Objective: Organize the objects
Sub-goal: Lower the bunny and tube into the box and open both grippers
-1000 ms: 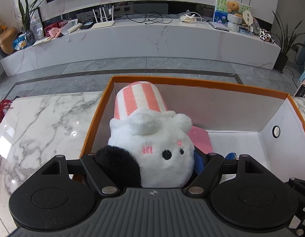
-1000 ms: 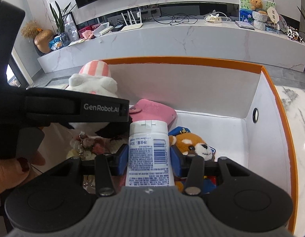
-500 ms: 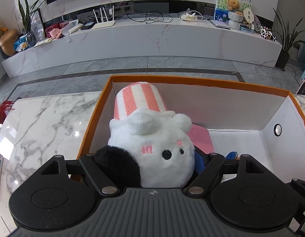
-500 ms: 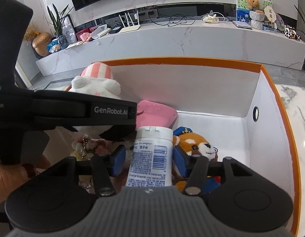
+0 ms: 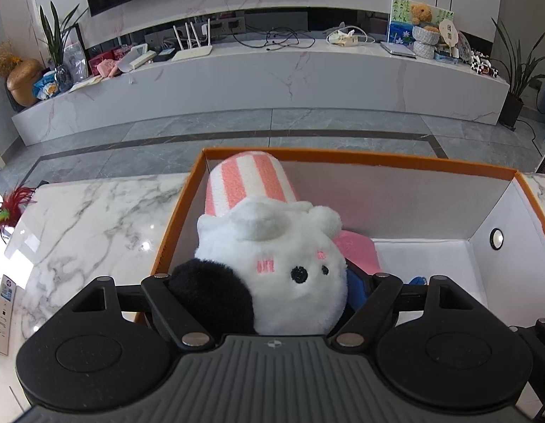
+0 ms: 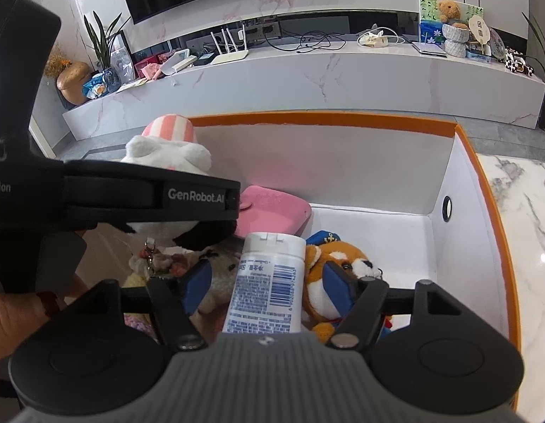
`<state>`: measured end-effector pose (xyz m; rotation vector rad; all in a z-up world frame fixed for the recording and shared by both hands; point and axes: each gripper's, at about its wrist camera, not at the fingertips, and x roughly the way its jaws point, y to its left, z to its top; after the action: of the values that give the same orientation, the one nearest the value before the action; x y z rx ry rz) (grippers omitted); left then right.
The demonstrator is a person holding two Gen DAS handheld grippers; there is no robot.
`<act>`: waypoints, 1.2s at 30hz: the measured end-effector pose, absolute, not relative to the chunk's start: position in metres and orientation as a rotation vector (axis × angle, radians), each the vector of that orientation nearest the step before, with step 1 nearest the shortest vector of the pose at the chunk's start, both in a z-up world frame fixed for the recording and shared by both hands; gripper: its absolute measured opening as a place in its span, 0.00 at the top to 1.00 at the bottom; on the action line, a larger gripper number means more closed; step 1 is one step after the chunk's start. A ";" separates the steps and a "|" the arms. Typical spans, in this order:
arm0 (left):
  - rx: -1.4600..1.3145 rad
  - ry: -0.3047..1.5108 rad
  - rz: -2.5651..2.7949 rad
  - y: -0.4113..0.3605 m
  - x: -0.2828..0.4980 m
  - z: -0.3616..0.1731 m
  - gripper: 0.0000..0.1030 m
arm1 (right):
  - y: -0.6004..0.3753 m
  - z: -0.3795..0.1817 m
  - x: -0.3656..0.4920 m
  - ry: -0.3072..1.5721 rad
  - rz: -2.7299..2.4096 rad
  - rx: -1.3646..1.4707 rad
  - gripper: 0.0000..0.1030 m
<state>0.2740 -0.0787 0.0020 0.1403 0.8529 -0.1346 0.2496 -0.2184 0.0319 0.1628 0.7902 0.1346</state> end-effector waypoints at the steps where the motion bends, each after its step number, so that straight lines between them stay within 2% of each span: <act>1: 0.141 0.845 -0.133 -0.079 0.273 0.003 0.11 | -0.219 0.033 0.249 0.788 0.136 0.163 0.30; 6: 0.157 0.813 -0.140 -0.084 0.268 0.009 0.11 | -0.220 0.037 0.246 0.776 0.138 0.157 0.26; 25: 0.172 0.741 -0.155 -0.085 0.253 0.033 0.12 | -0.227 0.052 0.234 0.753 0.131 0.155 0.25; 36: 0.253 0.685 -0.177 -0.091 0.208 0.055 0.11 | -0.238 0.082 0.193 0.702 0.121 0.074 0.20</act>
<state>0.2080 -0.0911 0.0551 0.2531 0.6847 -0.1770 0.1932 -0.2378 0.0820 0.0741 0.7017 0.1205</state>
